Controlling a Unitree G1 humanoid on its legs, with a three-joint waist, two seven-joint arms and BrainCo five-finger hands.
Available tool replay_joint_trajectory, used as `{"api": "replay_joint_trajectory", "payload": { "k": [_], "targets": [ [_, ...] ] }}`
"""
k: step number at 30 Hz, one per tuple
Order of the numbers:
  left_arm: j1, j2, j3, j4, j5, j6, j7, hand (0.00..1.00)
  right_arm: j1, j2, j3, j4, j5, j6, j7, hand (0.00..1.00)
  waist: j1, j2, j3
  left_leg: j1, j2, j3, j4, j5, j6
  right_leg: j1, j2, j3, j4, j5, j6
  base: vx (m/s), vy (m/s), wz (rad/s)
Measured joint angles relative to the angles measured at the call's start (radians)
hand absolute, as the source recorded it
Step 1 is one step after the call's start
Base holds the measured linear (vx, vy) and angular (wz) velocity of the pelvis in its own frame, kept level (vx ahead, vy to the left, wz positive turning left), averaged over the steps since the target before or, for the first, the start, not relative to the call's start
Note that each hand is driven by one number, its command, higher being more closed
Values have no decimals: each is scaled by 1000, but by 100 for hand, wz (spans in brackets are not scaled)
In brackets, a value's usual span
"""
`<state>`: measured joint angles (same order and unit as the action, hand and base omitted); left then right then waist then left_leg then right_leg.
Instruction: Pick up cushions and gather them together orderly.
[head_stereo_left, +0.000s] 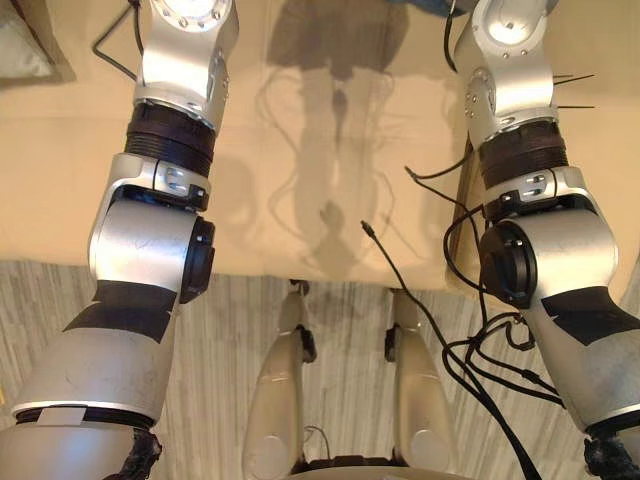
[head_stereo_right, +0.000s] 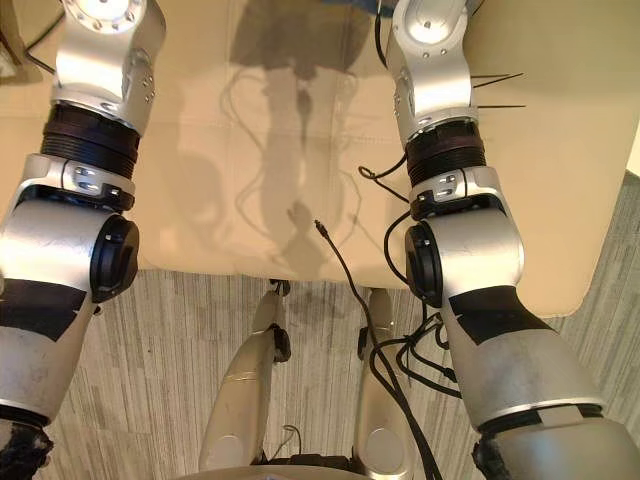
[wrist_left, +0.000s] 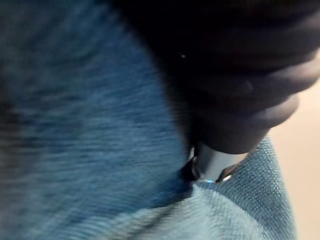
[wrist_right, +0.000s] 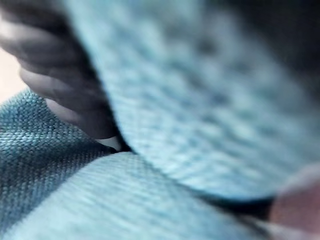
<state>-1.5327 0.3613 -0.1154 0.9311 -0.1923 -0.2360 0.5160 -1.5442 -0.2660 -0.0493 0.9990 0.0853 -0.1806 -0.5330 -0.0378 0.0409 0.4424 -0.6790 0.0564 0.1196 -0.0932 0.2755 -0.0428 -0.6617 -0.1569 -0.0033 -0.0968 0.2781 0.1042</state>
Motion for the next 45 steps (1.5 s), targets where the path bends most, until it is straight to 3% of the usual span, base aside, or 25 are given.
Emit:
{"api": "replay_joint_trajectory", "payload": {
  "k": [4, 7, 16, 20, 23, 25, 28, 31, 35, 40, 45],
  "targets": [
    [57, -20, 47, 34, -35, 11, -82, 0, 33, -5, 49, 38, 76, 33, 82, 0, 8, 0, 13, -53, 3, 7, 0, 3, -1, -52, -2, -10, 5, 0, 0, 6, 60, 3],
    [115, -47, 89, 32, -53, 14, -114, 0, 94, -5, 110, 22, 115, 33, 130, 0, 17, 1, 14, -69, 13, 18, 0, 3, -2, -77, 4, 0, 11, 0, 0, 19, 35, -7],
    [213, -33, 158, -46, -53, -9, -153, 0, 207, -31, 157, -162, 162, 27, 198, 0, 24, 1, 14, -76, 45, 59, 0, 7, -10, -128, 34, 20, 61, -2, -1, -15, 17, -15],
    [309, 30, 159, -145, -54, -8, -184, 0, 319, -74, 167, -352, 191, 15, 214, 0, 26, 1, 14, -68, 60, 65, 0, 14, -19, -127, 43, 26, 69, -3, -3, -46, 8, -8],
    [490, 60, 164, -312, -94, -9, -200, 0, 513, -137, 149, -621, 192, -17, 244, 0, 28, 0, 14, -15, 74, 68, 29, 5, -30, -78, 52, 27, 100, -21, -11, -46, 4, -4],
    [616, 59, 163, -432, -122, -21, -219, 0, 646, -136, 115, -742, 191, -40, 255, 0, 27, -2, 13, 16, 81, 67, 69, -26, -34, -35, 55, 25, 122, -46, -14, -69, -14, 4],
    [917, 12, 166, -621, -137, -56, -250, 0, 974, -121, 76, -912, 169, -58, 284, 0, 39, -4, 12, 112, 101, 63, 184, -114, -43, 80, 61, 17, 193, -117, -19, -41, -50, -2],
    [1223, -83, 156, -724, -140, -64, -295, 0, 1314, -73, 50, -979, 107, -59, 331, 0, 42, -10, -67, 185, 103, 58, 235, -177, -47, 152, 57, 2, 257, -200, -17, 39, -40, 6],
    [1535, -144, 116, -727, -108, -49, -393, 0, 1635, 23, 38, -918, 38, -55, 429, 0, 47, -37, -144, 301, 102, 63, 242, -220, -53, 272, 62, 0, 239, -221, -18, 61, -30, -4],
    [1698, -150, 124, -472, 0, -13, -497, 0, 1738, 50, 31, -530, -61, -32, 527, 0, 25, -61, -258, 423, 92, 74, 233, -253, -54, 402, 55, 8, 190, -229, -8, 65, 2, -5],
    [1794, -143, 128, -313, 116, 16, -554, 0, 1818, 46, 5, -343, -116, -25, 582, 0, 1, -73, -335, 545, 80, 102, 176, -262, -55, 495, 48, 37, 143, -231, -6, 43, 25, -18]
  ]
}}
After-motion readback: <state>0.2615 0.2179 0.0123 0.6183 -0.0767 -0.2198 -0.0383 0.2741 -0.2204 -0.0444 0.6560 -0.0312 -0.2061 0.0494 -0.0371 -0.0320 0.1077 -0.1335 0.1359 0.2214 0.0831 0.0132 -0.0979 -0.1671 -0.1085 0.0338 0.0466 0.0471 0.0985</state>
